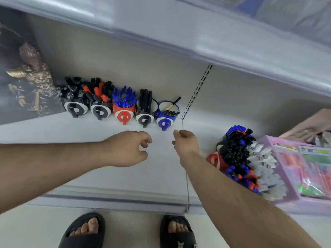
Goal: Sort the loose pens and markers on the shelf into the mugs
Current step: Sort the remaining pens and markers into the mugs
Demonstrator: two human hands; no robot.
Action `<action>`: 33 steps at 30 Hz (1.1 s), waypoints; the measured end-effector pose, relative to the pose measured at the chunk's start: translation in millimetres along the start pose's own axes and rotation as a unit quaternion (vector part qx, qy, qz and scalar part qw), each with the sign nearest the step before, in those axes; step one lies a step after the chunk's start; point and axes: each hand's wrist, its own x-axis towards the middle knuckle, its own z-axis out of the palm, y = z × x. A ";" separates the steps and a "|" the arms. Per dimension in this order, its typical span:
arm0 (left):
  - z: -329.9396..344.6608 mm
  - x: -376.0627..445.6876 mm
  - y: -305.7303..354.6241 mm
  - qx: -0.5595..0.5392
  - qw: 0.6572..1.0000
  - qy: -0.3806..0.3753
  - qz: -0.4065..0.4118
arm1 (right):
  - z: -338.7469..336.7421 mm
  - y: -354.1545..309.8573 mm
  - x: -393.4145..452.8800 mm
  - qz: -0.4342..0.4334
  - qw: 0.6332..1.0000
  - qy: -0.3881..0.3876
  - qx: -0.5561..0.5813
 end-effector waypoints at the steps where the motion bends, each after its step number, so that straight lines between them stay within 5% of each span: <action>1: -2.5 -1.0 16.5 0.017 1.000 -0.017 0.009 | -13.5 1.0 -18.6 -0.006 1.000 0.003 0.008; 7: 31.5 -7.8 96.3 0.103 0.990 -0.080 0.046 | -88.5 21.9 -105.3 -0.032 0.998 0.049 0.019; 12: 109.2 2.6 126.0 0.057 0.992 -0.109 0.040 | -140.4 66.8 -119.4 0.009 0.992 0.121 0.042; 22: 187.0 61.0 151.4 -0.099 0.995 -0.012 -0.017 | -292.8 132.4 -46.0 0.091 0.943 0.313 -0.065; 33: 215.1 92.5 160.1 -0.092 0.993 -0.071 -0.009 | -333.9 152.6 41.5 0.064 0.959 -0.008 -0.275</action>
